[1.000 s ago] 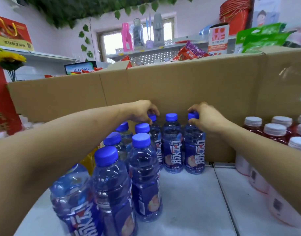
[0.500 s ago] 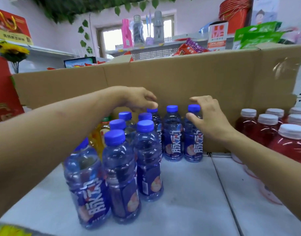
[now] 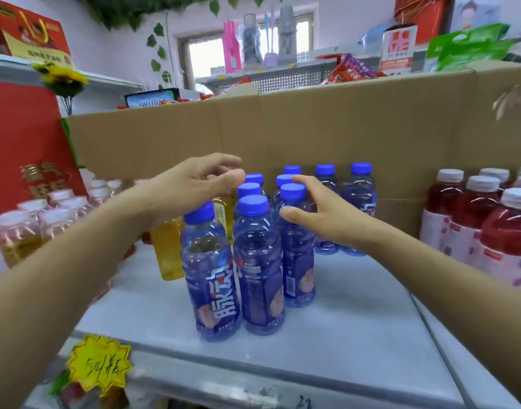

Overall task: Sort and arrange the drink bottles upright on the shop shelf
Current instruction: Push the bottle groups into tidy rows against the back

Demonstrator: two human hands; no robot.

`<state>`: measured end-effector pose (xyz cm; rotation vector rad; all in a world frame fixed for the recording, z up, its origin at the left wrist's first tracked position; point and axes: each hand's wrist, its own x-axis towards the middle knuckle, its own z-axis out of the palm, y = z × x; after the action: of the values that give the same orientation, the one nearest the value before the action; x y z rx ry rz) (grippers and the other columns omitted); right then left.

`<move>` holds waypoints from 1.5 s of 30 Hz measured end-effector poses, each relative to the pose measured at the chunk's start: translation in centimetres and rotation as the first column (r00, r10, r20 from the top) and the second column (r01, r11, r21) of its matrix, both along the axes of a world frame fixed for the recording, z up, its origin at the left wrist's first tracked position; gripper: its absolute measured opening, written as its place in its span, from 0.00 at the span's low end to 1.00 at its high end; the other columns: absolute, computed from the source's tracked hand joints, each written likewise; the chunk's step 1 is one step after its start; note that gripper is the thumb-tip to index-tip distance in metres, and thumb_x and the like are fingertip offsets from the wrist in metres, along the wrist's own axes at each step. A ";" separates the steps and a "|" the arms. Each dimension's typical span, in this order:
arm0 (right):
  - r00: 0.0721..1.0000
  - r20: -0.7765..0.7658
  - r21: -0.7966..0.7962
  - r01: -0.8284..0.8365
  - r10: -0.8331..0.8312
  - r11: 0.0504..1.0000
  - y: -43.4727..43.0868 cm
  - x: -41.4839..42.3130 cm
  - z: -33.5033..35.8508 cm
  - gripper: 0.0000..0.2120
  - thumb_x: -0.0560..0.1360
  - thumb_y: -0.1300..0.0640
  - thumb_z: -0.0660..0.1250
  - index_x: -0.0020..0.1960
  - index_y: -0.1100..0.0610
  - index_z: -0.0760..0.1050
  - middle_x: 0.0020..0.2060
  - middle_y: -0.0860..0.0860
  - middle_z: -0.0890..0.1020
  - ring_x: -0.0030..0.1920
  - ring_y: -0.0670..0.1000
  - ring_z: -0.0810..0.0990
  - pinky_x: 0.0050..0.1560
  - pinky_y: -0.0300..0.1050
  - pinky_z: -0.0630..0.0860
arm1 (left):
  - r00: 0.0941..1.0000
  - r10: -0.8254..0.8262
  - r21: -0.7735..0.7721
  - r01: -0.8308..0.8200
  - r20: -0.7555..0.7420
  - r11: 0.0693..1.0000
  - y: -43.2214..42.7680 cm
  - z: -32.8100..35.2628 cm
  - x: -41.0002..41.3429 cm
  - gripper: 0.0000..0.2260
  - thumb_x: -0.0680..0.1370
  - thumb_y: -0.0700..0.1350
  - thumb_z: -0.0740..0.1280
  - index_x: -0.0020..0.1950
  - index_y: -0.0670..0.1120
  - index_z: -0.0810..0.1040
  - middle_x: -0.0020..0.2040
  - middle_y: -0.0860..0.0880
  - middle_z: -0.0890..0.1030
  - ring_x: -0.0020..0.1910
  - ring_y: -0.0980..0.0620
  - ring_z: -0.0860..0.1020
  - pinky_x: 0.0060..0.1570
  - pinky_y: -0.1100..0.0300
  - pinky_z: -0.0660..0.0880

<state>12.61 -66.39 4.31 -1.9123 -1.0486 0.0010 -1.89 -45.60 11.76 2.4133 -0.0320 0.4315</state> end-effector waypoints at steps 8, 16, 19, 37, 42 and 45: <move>0.980 -0.172 0.156 -0.076 0.103 0.985 -0.7 -3.1 -7.9 0.55 0.58 0.46 0.82 0.74 0.39 0.51 0.60 0.26 0.74 0.59 0.28 0.74 0.52 0.22 0.70 | 0.864 0.382 -0.447 -0.215 0.327 0.868 -3.5 -13.4 -3.6 0.62 0.57 0.63 0.83 0.80 0.57 0.48 0.77 0.55 0.58 0.75 0.57 0.63 0.73 0.55 0.63; 0.991 -0.136 0.188 0.038 -0.012 0.981 1.7 -5.9 -9.1 0.59 0.56 0.48 0.85 0.74 0.36 0.49 0.69 0.39 0.72 0.67 0.39 0.73 0.67 0.43 0.73 | 0.806 0.457 -0.402 -0.303 0.375 0.864 -3.6 -16.3 -3.5 0.67 0.50 0.71 0.77 0.78 0.63 0.39 0.78 0.58 0.50 0.80 0.53 0.51 0.77 0.45 0.59; 0.988 -0.149 0.166 0.071 -0.046 0.984 3.6 -7.6 -9.4 0.67 0.53 0.43 0.84 0.78 0.43 0.44 0.74 0.44 0.67 0.73 0.47 0.68 0.70 0.54 0.70 | 0.798 0.454 -0.406 -0.292 0.395 0.866 -1.6 -16.6 -4.5 0.66 0.50 0.70 0.78 0.77 0.68 0.39 0.74 0.65 0.51 0.79 0.54 0.55 0.76 0.45 0.61; 0.922 0.200 0.408 0.229 -0.332 0.884 4.7 -2.8 -2.7 0.23 0.75 0.51 0.70 0.69 0.53 0.71 0.59 0.47 0.75 0.59 0.47 0.75 0.59 0.54 0.76 | 0.590 0.418 -0.165 -0.433 0.691 0.886 2.6 -12.9 -8.4 0.40 0.74 0.57 0.73 0.79 0.49 0.57 0.76 0.53 0.61 0.76 0.55 0.60 0.76 0.57 0.60; 0.950 0.041 0.016 0.308 -0.308 0.951 4.9 4.5 2.4 0.34 0.75 0.42 0.70 0.74 0.55 0.63 0.60 0.50 0.73 0.60 0.50 0.74 0.57 0.46 0.71 | 0.774 -0.022 0.268 -0.192 0.633 0.944 -3.9 -4.1 -0.2 0.21 0.80 0.51 0.63 0.72 0.47 0.72 0.68 0.50 0.72 0.68 0.54 0.71 0.67 0.60 0.68; 0.951 0.071 -0.057 0.304 -0.300 0.951 5.4 5.5 1.8 0.20 0.74 0.43 0.70 0.56 0.56 0.70 0.43 0.48 0.76 0.41 0.49 0.74 0.37 0.41 0.67 | 0.944 0.216 0.418 -0.305 0.248 0.856 -4.1 -1.1 7.0 0.22 0.82 0.51 0.61 0.75 0.46 0.67 0.72 0.45 0.69 0.69 0.44 0.70 0.65 0.49 0.69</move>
<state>18.07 -60.99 6.16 -2.1300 -0.7943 -0.2004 5.14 -49.70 10.70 2.8374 0.1288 0.8684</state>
